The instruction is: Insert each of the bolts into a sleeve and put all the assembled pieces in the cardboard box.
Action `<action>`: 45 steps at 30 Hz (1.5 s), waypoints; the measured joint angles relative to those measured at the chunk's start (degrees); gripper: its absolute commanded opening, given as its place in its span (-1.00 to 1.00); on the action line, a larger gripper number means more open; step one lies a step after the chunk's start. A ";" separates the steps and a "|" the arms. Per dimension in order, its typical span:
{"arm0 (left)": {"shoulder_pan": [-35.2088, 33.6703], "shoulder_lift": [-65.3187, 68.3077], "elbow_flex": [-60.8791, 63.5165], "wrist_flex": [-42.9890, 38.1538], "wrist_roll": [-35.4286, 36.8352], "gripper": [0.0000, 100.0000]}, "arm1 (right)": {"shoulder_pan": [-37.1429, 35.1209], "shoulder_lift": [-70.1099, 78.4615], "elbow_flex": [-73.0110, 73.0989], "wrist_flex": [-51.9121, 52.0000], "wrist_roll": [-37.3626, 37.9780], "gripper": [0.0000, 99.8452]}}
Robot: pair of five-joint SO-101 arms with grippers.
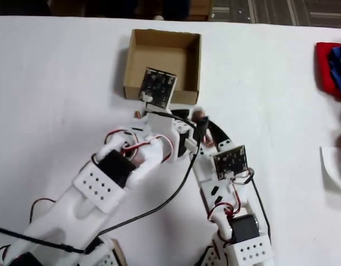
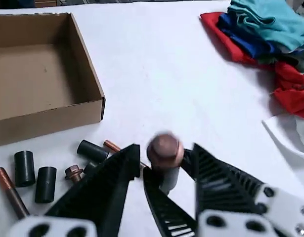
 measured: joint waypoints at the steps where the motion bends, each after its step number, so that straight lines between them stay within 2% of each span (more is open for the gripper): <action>1: 0.00 0.00 -0.09 0.18 -0.09 -0.44 | -0.09 0.00 0.00 0.00 0.00 -0.96; 6: -0.26 0.09 -0.35 1.14 -0.18 -0.44 | -0.09 -0.09 0.00 0.00 0.00 -0.96; 10: -2.37 0.09 -6.51 5.54 -0.35 -0.44 | -0.18 0.00 0.00 0.00 -0.26 -0.96; 14: -8.44 0.09 -13.98 12.04 -0.53 -0.44 | 1.58 0.00 0.00 0.00 -0.35 -0.96; 17: -16.44 0.09 -17.32 18.73 -2.20 -0.44 | 4.40 0.00 0.00 0.00 -4.31 -0.96; 20: -26.20 0.00 -15.91 25.32 -11.52 -0.44 | 6.68 -0.09 0.00 1.49 -12.57 -0.96; 23: -35.08 0.09 -9.14 26.55 -24.26 -0.44 | 6.24 -0.09 -1.76 7.12 -15.30 -0.96; 25: -40.70 0.09 -3.52 25.14 -29.36 -0.44 | 6.24 0.26 -5.19 10.02 -15.74 -0.96; 30: -48.62 0.09 12.48 15.30 -32.18 -0.44 | 6.24 12.40 -18.11 11.34 -16.09 -0.96; 34: -49.32 0.09 24.88 3.34 -32.70 -0.44 | 6.24 33.76 -33.67 13.10 -16.09 -0.96; 38: -49.32 0.09 32.44 -6.95 -32.70 -0.44 | 6.24 59.78 -56.79 22.59 -16.09 -0.96; 41: -49.41 0.09 34.20 -9.58 -32.70 -0.44 | 6.24 78.33 -75.96 31.03 -16.09 -0.96; 45: -49.32 0.00 34.90 -10.29 -32.70 -0.44 | 5.71 101.80 -101.27 35.69 -16.44 -0.96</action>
